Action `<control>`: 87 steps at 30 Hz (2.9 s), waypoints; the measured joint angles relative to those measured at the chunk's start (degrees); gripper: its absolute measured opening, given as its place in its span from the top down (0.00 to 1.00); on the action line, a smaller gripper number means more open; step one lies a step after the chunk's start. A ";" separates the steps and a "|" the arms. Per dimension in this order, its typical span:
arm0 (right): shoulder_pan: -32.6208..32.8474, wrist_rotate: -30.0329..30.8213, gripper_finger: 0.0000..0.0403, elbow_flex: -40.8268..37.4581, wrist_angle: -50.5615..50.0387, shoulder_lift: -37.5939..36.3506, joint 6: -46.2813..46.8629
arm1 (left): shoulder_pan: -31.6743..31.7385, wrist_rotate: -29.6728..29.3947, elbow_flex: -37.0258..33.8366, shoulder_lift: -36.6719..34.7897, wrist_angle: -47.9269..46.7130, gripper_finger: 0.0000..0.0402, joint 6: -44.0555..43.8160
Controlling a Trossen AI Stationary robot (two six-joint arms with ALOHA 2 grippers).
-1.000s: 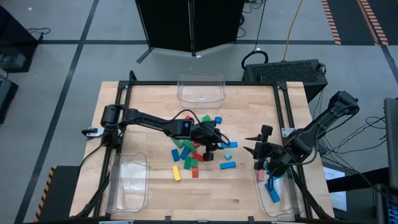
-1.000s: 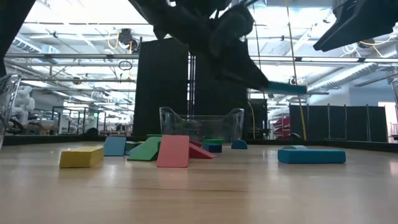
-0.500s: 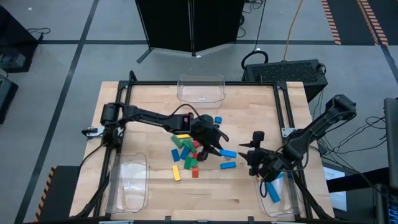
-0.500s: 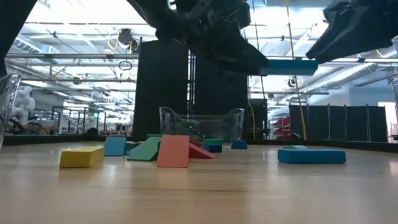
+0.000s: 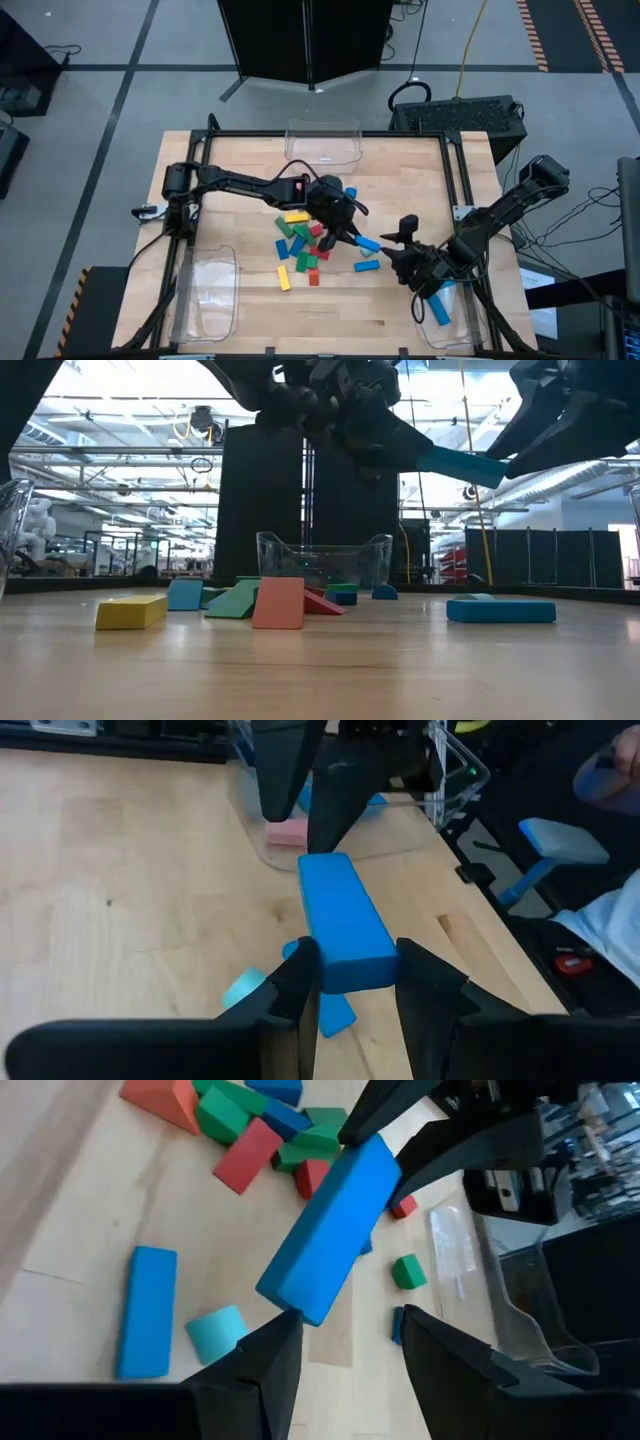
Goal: Sort blocks by size
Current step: Put the light blue rectangle block into the bottom right transparent bin
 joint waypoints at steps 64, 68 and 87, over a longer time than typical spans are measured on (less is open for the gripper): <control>2.93 15.12 0.89 0.04 -1.08 -2.41 -2.12 | 2.69 2.08 0.07 -0.01 5.21 0.64 -5.10; 3.19 13.91 0.88 0.09 -1.22 -4.28 -2.02 | 2.84 2.09 0.02 0.07 5.20 0.62 -4.14; 4.20 -10.01 0.88 0.11 -22.37 -26.62 26.82 | 1.74 -11.18 0.02 0.04 -3.84 0.62 -0.01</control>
